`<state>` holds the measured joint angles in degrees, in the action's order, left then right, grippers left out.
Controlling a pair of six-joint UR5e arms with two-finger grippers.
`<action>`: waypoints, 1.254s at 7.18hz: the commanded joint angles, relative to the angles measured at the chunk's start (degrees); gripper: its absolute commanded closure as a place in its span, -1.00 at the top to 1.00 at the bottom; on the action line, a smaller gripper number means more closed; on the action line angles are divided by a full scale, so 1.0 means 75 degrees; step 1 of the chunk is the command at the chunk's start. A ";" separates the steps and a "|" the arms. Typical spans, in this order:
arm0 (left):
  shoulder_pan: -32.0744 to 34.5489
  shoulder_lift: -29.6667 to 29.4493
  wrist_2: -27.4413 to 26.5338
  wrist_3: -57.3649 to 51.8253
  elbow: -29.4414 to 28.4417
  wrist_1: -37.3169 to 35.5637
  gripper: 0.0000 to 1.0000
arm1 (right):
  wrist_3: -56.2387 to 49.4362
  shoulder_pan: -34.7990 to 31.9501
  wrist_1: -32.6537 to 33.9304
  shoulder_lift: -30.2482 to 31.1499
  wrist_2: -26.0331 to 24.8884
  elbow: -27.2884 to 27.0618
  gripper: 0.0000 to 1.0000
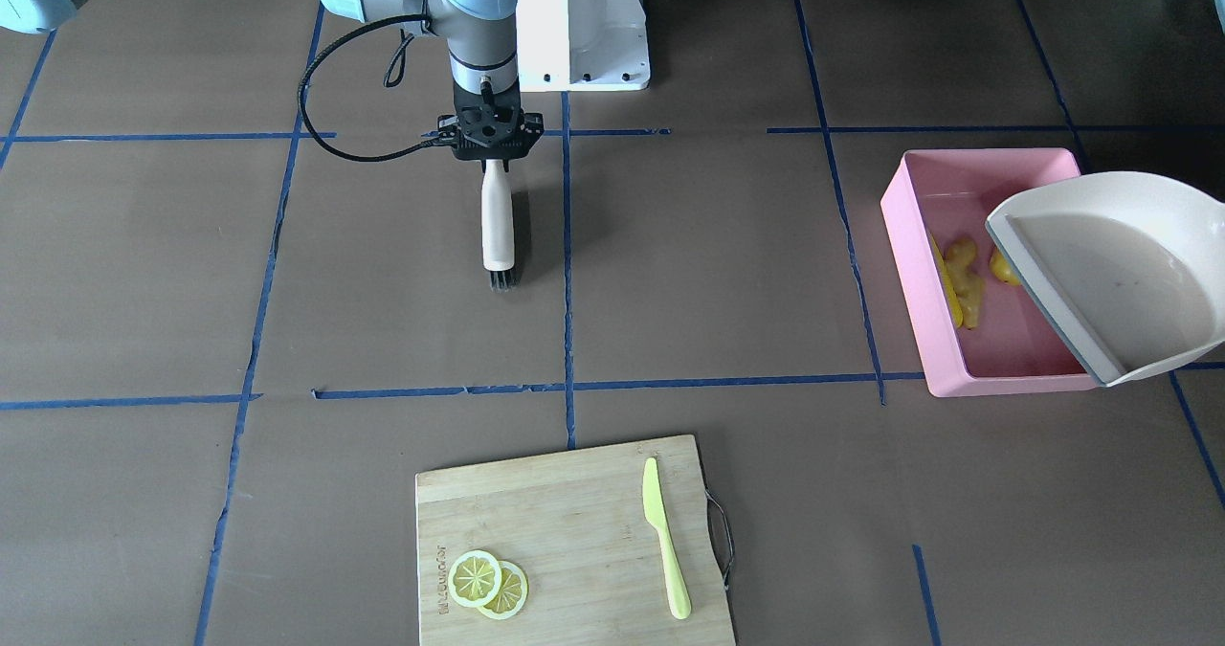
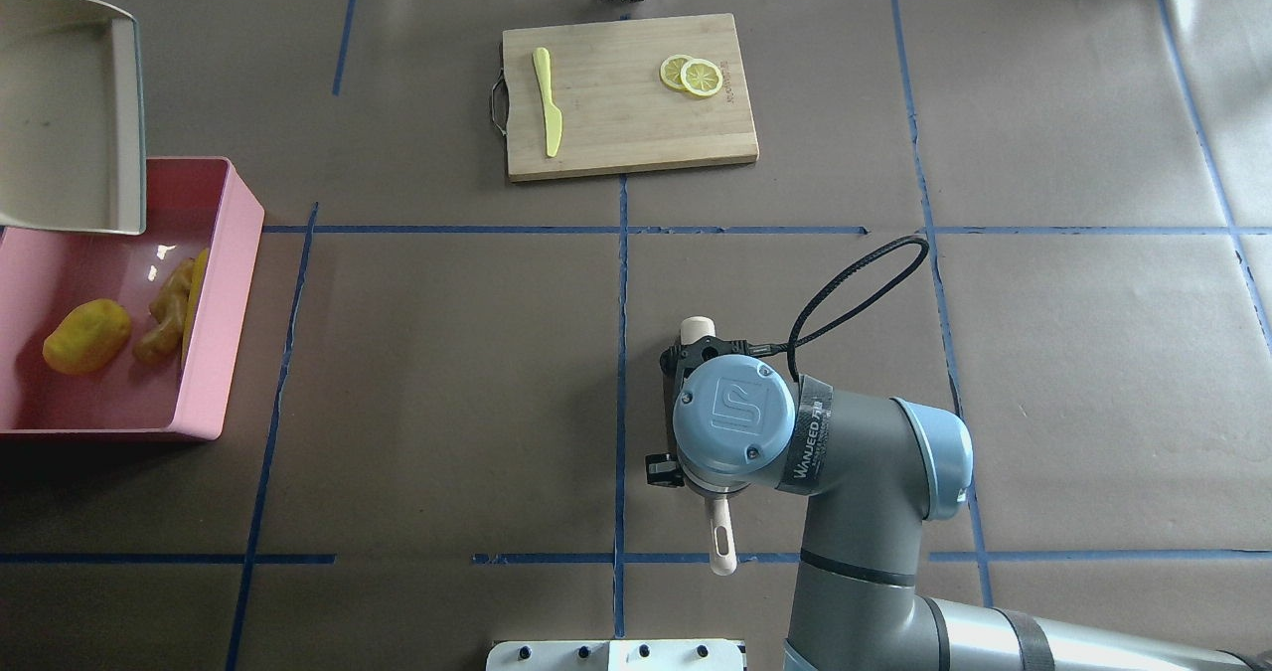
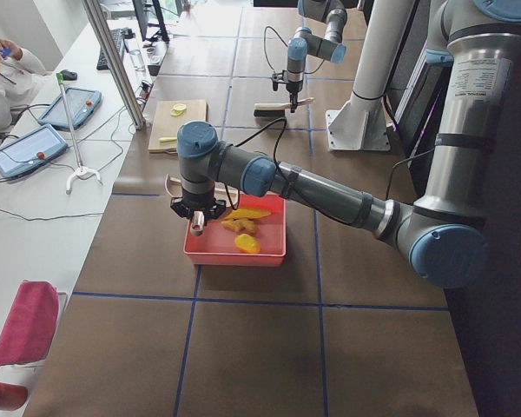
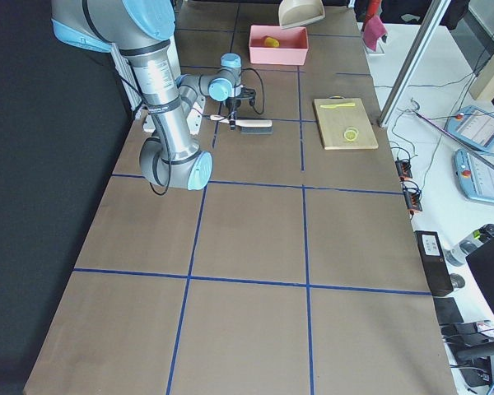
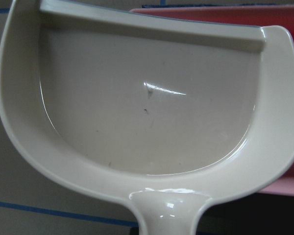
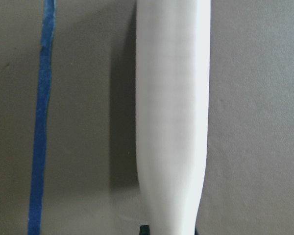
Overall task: Sweep and dump trash into bin
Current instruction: 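Level the empty dustpan and carry it back over the table with the left gripper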
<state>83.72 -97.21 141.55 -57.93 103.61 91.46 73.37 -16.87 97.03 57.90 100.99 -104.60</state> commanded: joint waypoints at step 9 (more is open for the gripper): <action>-0.4865 -0.1439 -0.1233 0.3677 0.0283 0.1200 -1.00 | 0.0120 0.0000 -0.0012 -0.0021 -0.0001 -0.0010 -1.00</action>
<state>52.27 -106.18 136.08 -34.65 105.80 100.39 74.20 -16.86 96.94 57.88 100.99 -104.60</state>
